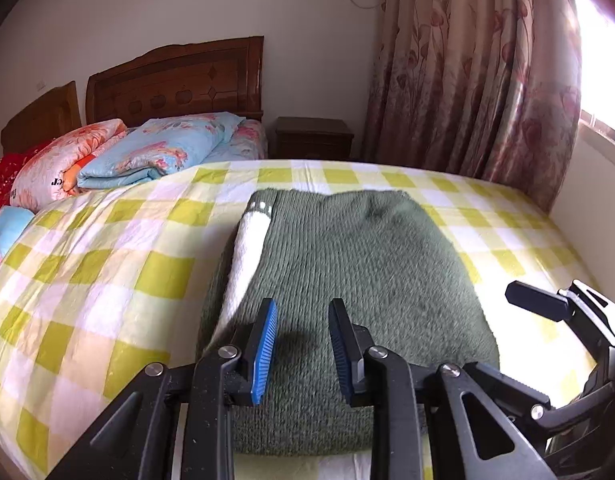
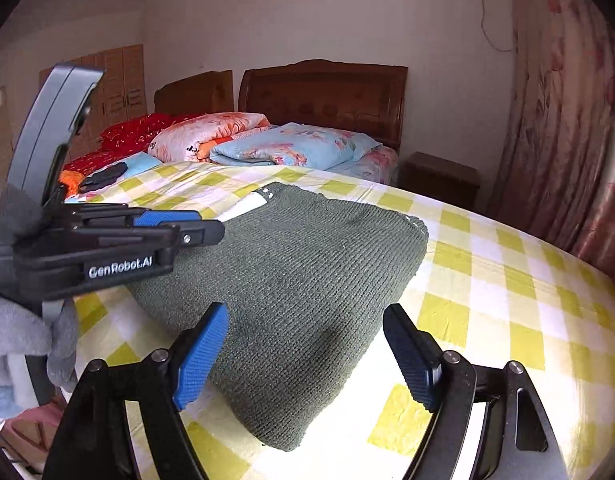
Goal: Fold small clothes
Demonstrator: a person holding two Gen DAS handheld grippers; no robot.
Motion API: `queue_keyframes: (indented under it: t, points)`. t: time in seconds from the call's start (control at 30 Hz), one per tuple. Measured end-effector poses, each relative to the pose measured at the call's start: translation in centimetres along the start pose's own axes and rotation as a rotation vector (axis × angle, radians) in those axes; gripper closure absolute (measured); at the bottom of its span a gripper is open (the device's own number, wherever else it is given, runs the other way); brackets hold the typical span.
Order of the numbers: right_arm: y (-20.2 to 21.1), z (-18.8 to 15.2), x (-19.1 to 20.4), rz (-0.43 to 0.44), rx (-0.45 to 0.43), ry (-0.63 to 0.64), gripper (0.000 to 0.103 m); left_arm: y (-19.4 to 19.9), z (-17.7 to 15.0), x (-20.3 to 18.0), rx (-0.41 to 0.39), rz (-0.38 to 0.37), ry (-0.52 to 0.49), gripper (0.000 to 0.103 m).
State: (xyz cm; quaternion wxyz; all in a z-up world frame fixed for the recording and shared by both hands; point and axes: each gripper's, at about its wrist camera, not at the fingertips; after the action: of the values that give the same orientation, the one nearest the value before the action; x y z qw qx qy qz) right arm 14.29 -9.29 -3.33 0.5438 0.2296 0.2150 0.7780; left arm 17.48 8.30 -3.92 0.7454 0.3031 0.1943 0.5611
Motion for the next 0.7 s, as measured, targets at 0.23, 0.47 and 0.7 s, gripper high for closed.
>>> queue_keyframes:
  t: [0.23, 0.47, 0.7]
  points:
    - [-2.6, -1.8, -1.2, -0.011, 0.103, -0.045, 0.0, -1.0, -1.1, -0.2, 0.007, 0.005, -0.046, 0.076]
    - [-1.7, -1.2, 0.0, -0.044, 0.079, -0.005, 0.0, -1.0, -1.4, 0.1, -0.008, -0.011, -0.039, 0.075]
    - [-0.3, 1.0, 1.7, -0.028, -0.047, 0.071, 0.0, -0.9, -1.5, 0.3, -0.021, -0.026, -0.024, 0.076]
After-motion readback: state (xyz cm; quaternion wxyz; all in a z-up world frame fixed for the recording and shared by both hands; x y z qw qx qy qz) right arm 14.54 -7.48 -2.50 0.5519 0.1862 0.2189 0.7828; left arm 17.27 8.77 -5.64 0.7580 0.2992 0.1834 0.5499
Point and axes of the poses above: each gripper's, at about its wrist camera, not at the fingertips, and y roughly against the way its jaws point, x to its left, z to its top, and after that the axes turned 9 degrees about -y, right-handed
